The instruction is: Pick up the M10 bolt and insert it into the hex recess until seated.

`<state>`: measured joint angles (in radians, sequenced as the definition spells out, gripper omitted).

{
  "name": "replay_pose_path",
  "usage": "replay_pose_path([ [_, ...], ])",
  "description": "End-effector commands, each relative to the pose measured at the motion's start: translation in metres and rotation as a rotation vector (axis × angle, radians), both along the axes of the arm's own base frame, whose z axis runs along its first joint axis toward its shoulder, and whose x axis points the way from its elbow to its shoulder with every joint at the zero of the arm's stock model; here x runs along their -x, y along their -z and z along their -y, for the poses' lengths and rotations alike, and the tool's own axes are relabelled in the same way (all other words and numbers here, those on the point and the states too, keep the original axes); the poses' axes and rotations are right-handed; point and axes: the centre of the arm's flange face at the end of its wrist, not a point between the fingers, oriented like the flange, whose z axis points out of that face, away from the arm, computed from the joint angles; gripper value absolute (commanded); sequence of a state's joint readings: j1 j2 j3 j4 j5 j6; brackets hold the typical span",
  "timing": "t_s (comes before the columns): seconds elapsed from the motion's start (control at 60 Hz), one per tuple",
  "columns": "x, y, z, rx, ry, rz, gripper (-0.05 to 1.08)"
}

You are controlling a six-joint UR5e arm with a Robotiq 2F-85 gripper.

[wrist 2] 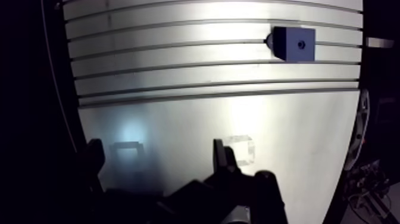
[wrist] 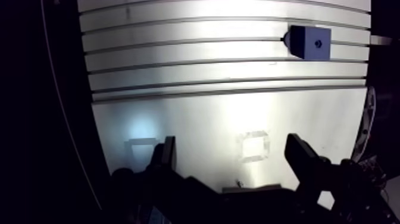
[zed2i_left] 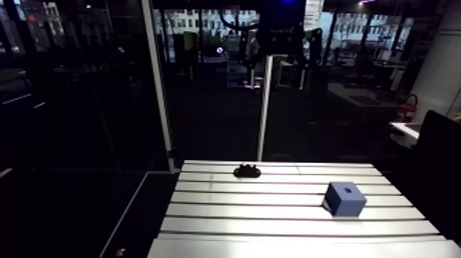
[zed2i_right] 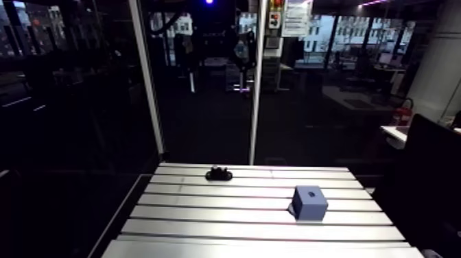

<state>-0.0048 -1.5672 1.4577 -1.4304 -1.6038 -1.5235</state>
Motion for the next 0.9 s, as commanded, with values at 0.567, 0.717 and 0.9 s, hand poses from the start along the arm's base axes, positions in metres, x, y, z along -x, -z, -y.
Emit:
replay_pose_path([
  [0.567,0.079,0.120,0.039,0.005,-0.004,-0.223,0.01],
  [0.717,0.088,0.150,0.040,0.005,-0.002,-0.272,0.01],
  [0.9,0.100,0.177,0.040,0.013,0.001,-0.331,0.01],
])
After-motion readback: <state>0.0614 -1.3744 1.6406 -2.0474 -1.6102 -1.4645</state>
